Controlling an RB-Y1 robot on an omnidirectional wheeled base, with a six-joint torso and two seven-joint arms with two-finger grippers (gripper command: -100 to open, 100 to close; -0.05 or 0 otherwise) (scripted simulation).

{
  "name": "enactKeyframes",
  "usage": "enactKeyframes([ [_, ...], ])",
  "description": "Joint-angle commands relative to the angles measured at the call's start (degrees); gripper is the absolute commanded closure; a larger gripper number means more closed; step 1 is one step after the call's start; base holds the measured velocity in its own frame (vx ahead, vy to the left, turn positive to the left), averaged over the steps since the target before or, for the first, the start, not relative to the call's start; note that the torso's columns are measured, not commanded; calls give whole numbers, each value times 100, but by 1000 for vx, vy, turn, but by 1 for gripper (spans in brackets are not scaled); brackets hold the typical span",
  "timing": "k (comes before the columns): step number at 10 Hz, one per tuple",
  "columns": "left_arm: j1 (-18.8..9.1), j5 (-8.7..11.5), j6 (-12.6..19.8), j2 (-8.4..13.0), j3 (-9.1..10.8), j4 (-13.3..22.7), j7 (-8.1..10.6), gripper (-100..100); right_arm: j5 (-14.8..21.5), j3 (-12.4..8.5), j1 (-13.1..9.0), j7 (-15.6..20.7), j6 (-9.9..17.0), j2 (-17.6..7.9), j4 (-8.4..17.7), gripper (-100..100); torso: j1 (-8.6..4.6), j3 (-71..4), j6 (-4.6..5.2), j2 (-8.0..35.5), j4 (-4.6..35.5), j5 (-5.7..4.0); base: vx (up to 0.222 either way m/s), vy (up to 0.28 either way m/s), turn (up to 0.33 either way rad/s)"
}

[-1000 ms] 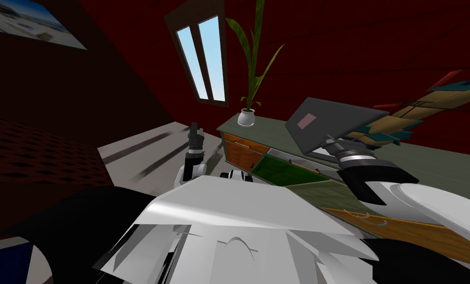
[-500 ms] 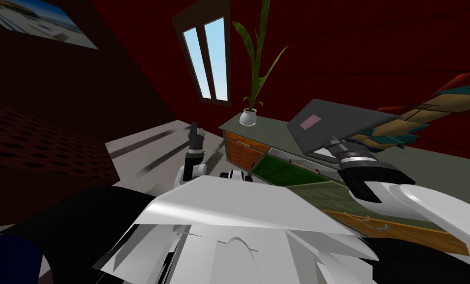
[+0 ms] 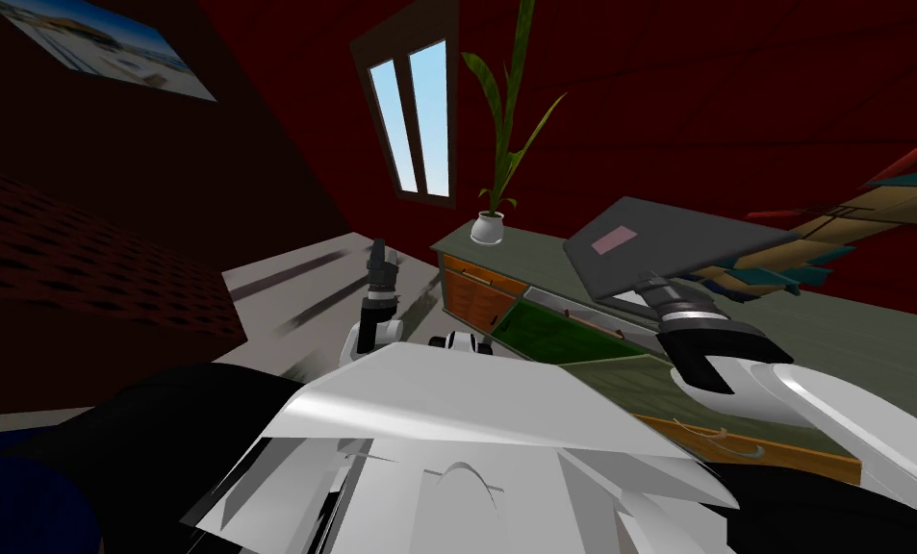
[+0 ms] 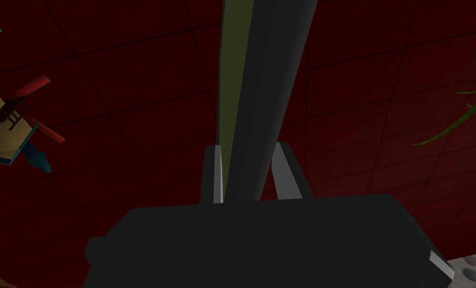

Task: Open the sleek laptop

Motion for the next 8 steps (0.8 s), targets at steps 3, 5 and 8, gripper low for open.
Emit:
enactKeyframes([
  [3, 0, 0, 0, 0, 0, 0, 0, 0, -57, 200, -272, -17, -47, 236, 137, 100, 23, -7, -12, -9, -2, 9, -27, -8, 35],
  [5, 0, 0, 0, 0, 0, 0, 0, 0, -123, 272, -595, -22, -261, 598, 405, 100, 46, -15, -24, -9, 12, 40, -28, -5, 19],
  [8, 1, 0, 0, 0, 0, 0, 0, 0, -194, 358, -902, -22, -469, 954, 682, 100, 36, -8, -16, -5, 4, 22, -32, -12, 15],
])
